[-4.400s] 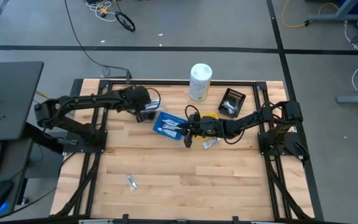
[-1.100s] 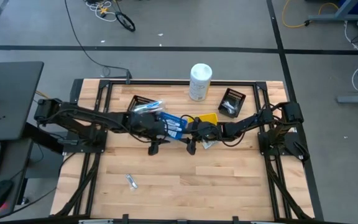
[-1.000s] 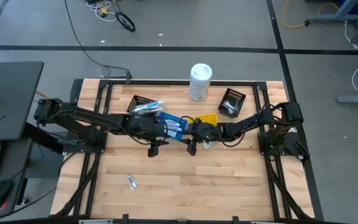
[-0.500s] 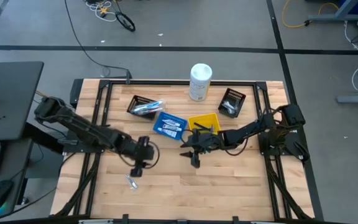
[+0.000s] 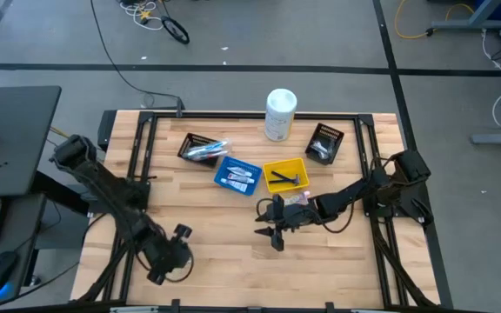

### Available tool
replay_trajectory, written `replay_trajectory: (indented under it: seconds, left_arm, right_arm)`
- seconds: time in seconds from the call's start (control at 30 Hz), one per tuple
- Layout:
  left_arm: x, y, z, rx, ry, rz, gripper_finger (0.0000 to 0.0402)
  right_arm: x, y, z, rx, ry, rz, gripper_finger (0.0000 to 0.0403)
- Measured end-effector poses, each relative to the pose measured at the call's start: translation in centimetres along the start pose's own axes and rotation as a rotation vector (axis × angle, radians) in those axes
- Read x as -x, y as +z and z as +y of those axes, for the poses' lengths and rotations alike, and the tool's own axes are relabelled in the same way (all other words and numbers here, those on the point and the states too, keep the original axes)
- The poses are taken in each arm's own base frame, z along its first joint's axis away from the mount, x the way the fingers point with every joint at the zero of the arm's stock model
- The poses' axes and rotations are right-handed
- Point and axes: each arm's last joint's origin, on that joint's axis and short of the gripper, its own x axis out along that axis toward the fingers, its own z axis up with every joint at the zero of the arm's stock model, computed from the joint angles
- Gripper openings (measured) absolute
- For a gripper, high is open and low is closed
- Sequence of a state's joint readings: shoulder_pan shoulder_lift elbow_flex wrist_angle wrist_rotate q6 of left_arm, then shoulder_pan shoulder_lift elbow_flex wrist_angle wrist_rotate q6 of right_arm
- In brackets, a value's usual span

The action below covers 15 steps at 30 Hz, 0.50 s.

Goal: Pick & Place Travel size toiletries
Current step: Put the white toothpaste into the blue bin

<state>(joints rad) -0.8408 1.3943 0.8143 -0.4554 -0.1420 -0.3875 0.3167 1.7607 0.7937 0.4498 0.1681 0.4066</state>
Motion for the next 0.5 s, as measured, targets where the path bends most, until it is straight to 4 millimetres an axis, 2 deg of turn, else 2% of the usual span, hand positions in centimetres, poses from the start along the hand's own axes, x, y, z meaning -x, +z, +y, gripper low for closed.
replay_trajectory:
  seconds: [0.1, 0.27, 0.5]
  left_arm:
    - [-1.5, -0.7, -0.8, -0.04, 0.052, 0.045, 0.0142]
    - [-3.5, -1.5, -1.0, 0.01, 0.114, 0.112, 0.0142]
    - [-4.7, -1.5, -0.2, 0.065, 0.167, 0.132, 0.0142]
  right_arm:
    - [0.2, -0.4, 1.1, 0.002, -0.024, -0.018, 0.0199]
    - [0.6, -1.1, 2.6, -0.036, -0.041, -0.036, 0.0199]
    - [1.2, -2.0, 4.4, -0.053, -0.052, -0.054, 0.0199]
